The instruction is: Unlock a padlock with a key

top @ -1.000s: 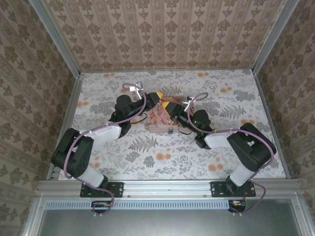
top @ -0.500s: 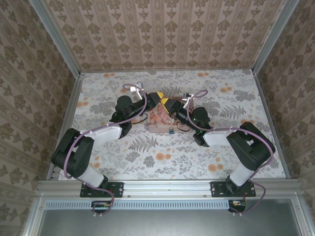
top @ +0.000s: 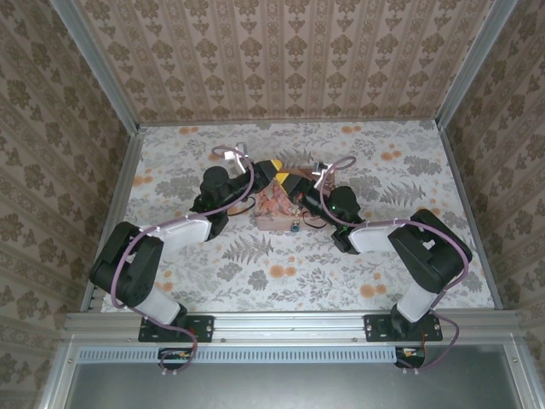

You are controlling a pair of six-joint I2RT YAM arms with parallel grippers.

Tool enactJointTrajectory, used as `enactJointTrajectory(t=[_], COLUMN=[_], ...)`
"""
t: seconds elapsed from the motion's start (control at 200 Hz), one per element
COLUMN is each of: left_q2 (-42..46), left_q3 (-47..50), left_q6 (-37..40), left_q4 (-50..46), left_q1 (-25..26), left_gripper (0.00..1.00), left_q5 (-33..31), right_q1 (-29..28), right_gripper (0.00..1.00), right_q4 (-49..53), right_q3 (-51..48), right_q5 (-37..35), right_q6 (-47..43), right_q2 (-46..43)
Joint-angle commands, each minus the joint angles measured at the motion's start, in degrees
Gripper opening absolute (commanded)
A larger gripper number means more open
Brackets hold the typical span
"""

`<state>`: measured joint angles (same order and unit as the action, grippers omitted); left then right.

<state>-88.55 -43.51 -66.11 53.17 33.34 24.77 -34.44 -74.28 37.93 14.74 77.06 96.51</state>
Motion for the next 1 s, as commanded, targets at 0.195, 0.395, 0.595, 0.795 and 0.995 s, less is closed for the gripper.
enactJointTrajectory(t=[0.195,0.395,0.595,0.795,0.995], left_q2=[1.6,8.3,9.1,6.6,4.6], left_q3=[-0.8,-3.6,-15.0,-18.9,-19.9], left_q6=[-1.1,2.4,13.2,11.4,6.2], left_q4=[-3.2,-22.3,-50.3,-58.3,-59.4], left_q1=[-2.1,-6.8,-8.7,-8.2,-5.3], left_gripper=[0.36,0.65,0.75,0.76,0.71], left_q5=[1.9,6.2,11.7,17.9,19.3], right_q1=[3.3,7.8,8.1,7.6,4.8], right_gripper=[0.0,0.0,0.0,0.0,0.0], right_q4=[-0.1,14.7,34.8,46.9,50.9], right_q3=[-3.2,-6.0,-2.9,-1.1,-2.2], right_q5=[3.7,9.4,12.2,9.8,4.1], right_q6=[-2.3,-12.9,-29.2,-41.3,-49.4], right_q2=[-1.1,-9.1,-17.4,-23.2,-27.4])
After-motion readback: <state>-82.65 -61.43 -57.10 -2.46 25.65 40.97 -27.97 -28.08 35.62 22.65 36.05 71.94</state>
